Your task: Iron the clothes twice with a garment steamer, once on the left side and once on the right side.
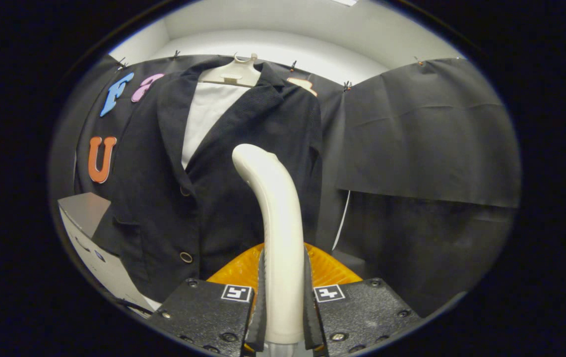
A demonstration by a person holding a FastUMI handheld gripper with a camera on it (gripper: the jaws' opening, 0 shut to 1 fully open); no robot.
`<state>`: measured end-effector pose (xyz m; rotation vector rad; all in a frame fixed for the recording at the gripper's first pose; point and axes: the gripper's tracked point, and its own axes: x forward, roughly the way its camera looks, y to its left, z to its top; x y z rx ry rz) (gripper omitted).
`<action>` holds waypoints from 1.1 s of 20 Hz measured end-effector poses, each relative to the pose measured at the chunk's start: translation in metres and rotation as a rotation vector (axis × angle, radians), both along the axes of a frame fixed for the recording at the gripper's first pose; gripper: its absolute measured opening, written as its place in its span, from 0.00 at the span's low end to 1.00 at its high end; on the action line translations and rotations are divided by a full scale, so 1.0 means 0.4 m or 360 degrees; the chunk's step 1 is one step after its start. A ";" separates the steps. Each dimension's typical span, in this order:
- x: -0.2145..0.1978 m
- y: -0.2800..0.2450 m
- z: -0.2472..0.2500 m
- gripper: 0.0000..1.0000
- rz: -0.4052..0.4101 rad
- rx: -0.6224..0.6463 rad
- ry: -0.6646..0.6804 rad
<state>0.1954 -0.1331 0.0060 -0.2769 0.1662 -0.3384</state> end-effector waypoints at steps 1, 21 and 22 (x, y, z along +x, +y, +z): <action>-0.007 -0.002 -0.012 0.33 -0.0004 -0.0013 0.0015; -0.132 0.022 -0.298 0.33 0.0008 -0.0124 0.0351; -0.142 0.023 -0.317 0.33 0.0004 -0.0125 0.0375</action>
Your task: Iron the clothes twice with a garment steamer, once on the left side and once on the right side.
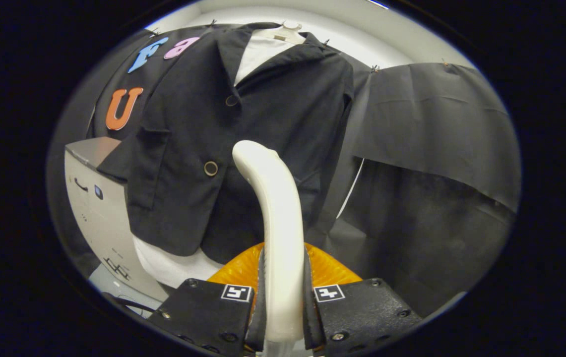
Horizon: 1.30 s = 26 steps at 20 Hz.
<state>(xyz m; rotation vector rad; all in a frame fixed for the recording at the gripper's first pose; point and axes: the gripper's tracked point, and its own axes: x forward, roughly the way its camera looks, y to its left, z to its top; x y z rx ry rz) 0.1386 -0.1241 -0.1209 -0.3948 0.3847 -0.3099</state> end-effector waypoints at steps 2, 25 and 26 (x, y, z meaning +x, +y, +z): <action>-0.020 -0.004 -0.054 0.33 -0.0017 0.0022 0.0077; -0.171 0.019 -0.240 0.32 -0.0176 0.0149 0.0370; -0.178 0.032 -0.219 0.32 -0.0173 0.0160 0.0346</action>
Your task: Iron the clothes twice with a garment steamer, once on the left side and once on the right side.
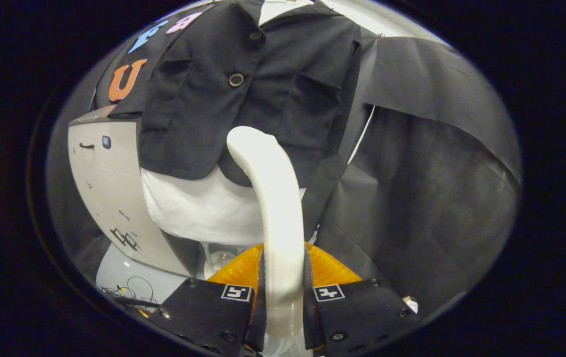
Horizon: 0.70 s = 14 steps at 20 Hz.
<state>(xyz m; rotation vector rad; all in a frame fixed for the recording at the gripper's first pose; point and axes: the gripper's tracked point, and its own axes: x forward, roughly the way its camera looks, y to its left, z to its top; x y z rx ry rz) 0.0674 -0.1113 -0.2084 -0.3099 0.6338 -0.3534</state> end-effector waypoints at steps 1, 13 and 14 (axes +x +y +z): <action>-0.010 0.016 0.024 0.32 0.0000 0.0014 -0.0024; -0.184 0.137 0.341 0.33 -0.0004 0.0131 -0.0362; -0.189 0.146 0.362 0.33 0.0012 0.0143 -0.0392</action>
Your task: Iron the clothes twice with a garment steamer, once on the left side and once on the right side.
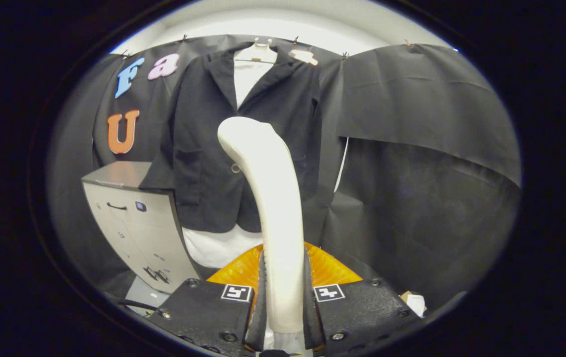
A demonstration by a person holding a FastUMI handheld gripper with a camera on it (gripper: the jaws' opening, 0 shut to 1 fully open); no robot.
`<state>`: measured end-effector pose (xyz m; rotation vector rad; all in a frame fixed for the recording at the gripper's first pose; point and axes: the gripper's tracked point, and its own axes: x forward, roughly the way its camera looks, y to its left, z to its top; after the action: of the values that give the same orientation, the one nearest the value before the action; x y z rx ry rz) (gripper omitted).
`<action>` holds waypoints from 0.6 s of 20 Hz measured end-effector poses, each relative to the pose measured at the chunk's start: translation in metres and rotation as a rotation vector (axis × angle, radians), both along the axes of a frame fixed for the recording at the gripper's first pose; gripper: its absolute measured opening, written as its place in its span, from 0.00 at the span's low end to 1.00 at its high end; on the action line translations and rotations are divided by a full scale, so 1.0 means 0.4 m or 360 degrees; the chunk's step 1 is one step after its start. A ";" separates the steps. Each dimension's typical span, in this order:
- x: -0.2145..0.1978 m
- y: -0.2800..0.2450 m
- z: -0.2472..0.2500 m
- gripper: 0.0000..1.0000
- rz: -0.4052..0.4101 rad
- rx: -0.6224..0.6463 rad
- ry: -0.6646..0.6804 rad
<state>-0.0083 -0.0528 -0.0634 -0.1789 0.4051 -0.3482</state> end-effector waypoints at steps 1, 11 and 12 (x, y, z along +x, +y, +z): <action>-0.004 0.011 0.025 0.33 0.0022 0.0010 -0.0030; -0.180 0.051 0.176 0.32 0.0355 0.0154 -0.0210; -0.208 0.038 0.181 0.32 0.0375 0.0149 -0.0212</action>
<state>-0.0916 -0.0377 0.0090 -0.1097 0.2647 -0.1078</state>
